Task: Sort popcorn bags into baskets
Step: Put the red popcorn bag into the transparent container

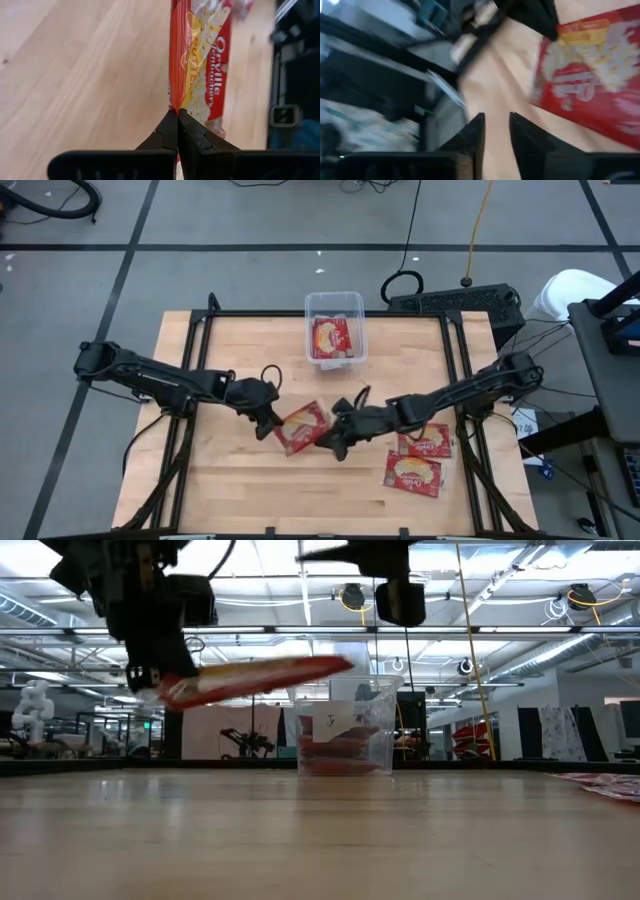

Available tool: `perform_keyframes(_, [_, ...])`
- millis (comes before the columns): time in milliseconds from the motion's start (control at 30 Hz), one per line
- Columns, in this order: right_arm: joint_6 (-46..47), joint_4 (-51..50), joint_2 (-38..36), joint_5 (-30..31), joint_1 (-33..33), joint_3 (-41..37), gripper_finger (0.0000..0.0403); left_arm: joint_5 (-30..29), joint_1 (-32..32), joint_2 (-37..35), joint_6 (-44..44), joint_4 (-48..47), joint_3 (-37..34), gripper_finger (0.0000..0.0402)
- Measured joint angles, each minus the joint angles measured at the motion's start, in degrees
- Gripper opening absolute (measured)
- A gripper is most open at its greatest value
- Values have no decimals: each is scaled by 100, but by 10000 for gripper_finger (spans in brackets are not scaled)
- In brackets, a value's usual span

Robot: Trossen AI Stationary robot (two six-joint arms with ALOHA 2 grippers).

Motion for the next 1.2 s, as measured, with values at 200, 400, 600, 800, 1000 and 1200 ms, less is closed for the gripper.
perform_keyframes(200, [693, 805, -674, 1025, 246, -871, 121, -573, -19, -300, -572, 933, 5, 0])
perform_keyframes(400, [1123, 595, -1367, 2040, 251, -1268, 128, -1594, -10, -518, -1127, 1960, 21, 0])
perform_keyframes(600, [657, 580, -1784, 2432, -113, -1218, 128, -2231, -9, -512, -1363, 2692, 6, 0])
perform_keyframes(800, [223, 704, -2006, 2379, -537, -1222, 128, -2445, -8, -467, -1599, 2856, 9, 0])
perform_keyframes(1000, [118, 722, -2006, 1931, -944, -1220, 128, -2454, -8, -465, -1576, 2884, 9, 0])
perform_keyframes(1200, [187, 718, -2066, 1800, -1115, -1220, 128, -2569, 6, -465, -1503, 2884, 9, 0])
